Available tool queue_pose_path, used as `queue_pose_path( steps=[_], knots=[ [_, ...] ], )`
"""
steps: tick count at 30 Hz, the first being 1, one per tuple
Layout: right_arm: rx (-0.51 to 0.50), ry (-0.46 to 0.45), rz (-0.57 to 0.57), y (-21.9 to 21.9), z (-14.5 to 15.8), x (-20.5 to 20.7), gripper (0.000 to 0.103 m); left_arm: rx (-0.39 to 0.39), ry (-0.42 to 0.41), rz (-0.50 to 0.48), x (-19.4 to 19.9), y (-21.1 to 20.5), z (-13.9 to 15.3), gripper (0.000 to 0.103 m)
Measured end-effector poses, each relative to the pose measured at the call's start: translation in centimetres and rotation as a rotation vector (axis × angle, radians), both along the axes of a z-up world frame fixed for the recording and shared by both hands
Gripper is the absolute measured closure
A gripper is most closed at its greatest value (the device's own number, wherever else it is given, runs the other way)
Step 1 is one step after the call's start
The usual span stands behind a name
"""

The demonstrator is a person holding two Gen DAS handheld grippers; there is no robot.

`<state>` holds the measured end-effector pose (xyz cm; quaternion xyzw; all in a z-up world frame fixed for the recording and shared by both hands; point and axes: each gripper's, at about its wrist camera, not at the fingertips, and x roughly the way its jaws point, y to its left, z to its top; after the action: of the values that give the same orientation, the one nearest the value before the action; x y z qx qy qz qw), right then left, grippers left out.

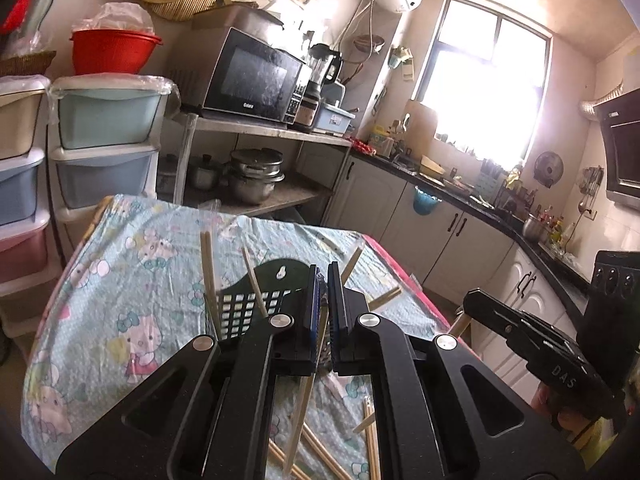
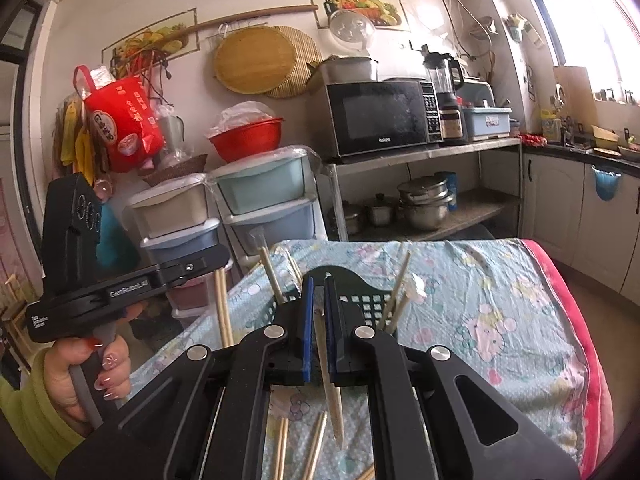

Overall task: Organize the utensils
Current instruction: 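Lift both held chopsticks upright and carry them above the green caddy, then lower the chopsticks into the caddy and open both grippers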

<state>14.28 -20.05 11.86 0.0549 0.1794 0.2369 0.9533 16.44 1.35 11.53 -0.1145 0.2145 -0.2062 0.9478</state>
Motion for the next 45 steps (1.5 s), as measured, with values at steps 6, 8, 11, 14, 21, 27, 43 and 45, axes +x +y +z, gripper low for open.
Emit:
queue_pose_path(
  steps=[6,8,11,14,21,27,43,45],
  knots=[
    [-0.001,-0.033,0.023,1.0,1.4,0.0,0.097,0.000,-0.034,0.003,0.4,-0.2,1.4,0.101],
    [0.000,-0.045,0.029,1.3,2.0,0.0,0.097,0.000,-0.047,0.008,0.7,-0.2,2.0,0.101],
    [-0.003,-0.068,0.038,1.7,2.9,0.0,0.097,-0.003,-0.064,0.009,0.9,-0.3,2.8,0.101],
    [-0.002,-0.084,0.043,2.0,3.4,0.2,0.097,-0.002,-0.082,0.012,1.2,-0.3,3.4,0.101],
    [-0.010,-0.109,0.042,2.6,4.6,1.4,0.097,-0.004,-0.116,0.028,2.2,-0.1,4.9,0.101],
    [-0.012,-0.144,0.041,3.1,6.1,2.6,0.097,-0.001,-0.146,0.051,3.2,0.4,6.2,0.101],
    [-0.011,-0.239,0.052,4.9,9.3,4.9,0.098,-0.039,-0.196,0.139,5.7,2.8,8.0,0.101],
    [-0.013,-0.250,0.053,5.1,9.6,5.1,0.098,-0.038,-0.200,0.148,6.0,2.8,8.0,0.101]
  ],
)
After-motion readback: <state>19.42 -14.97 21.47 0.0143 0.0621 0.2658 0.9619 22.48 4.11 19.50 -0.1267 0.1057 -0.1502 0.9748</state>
